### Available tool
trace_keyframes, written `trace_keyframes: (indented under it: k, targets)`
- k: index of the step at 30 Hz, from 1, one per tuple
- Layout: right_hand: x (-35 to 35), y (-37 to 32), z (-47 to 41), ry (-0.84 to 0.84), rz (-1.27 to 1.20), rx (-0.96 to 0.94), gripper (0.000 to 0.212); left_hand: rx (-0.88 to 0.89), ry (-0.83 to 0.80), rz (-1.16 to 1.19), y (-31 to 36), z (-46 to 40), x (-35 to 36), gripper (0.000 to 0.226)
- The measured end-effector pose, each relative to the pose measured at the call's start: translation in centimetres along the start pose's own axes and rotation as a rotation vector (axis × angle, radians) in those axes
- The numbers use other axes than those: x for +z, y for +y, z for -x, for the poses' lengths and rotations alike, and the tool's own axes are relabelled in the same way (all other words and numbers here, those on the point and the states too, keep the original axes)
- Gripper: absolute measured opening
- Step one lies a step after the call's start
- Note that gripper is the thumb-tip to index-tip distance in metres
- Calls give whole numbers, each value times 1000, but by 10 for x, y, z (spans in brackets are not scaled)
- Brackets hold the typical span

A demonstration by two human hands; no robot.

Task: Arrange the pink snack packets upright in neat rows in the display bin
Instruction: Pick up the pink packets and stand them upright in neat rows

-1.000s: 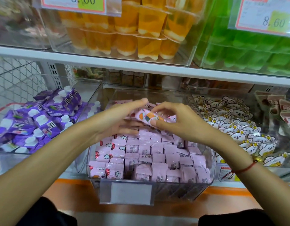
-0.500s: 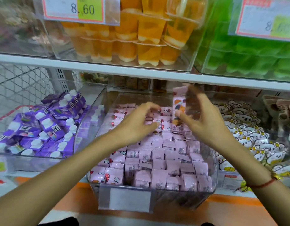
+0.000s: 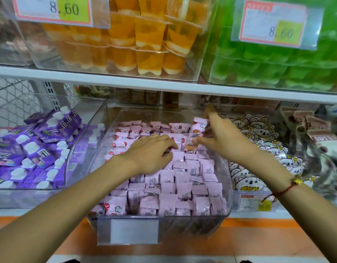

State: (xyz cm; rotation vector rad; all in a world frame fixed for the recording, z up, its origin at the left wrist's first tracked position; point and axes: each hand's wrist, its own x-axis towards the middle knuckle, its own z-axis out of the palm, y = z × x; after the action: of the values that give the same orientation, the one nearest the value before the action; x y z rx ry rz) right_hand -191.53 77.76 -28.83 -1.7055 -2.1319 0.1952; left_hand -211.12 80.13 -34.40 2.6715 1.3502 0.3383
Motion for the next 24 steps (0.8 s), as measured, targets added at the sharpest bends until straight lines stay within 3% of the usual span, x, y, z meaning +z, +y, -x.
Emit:
trace_keyframes:
  k: [4,7,10,14,17,20,22,24]
  targets:
    - [16,-5,3,-16,374,-136,35,-43,-5,129,-1,0,-1,34]
    - [25,-3,-2,-104,505,-205,26,-63,54,163,1,3,-3,35]
    - [20,4,0,-95,396,-208,30,3,89,212,7,2,-5,35]
    - [7,8,26,81,215,-209,27,102,-43,78,18,-8,-1,38]
    - [2,9,40,110,190,-191,23,81,-103,-94,22,-16,1,40]
    - [2,5,43,93,200,-187,23,46,-182,-100,27,-18,-2,41]
    - [4,0,43,81,209,-196,24,18,-147,-30,29,-9,-8,41]
    - [4,-7,41,68,195,-202,22,-20,19,13,25,12,-19,42]
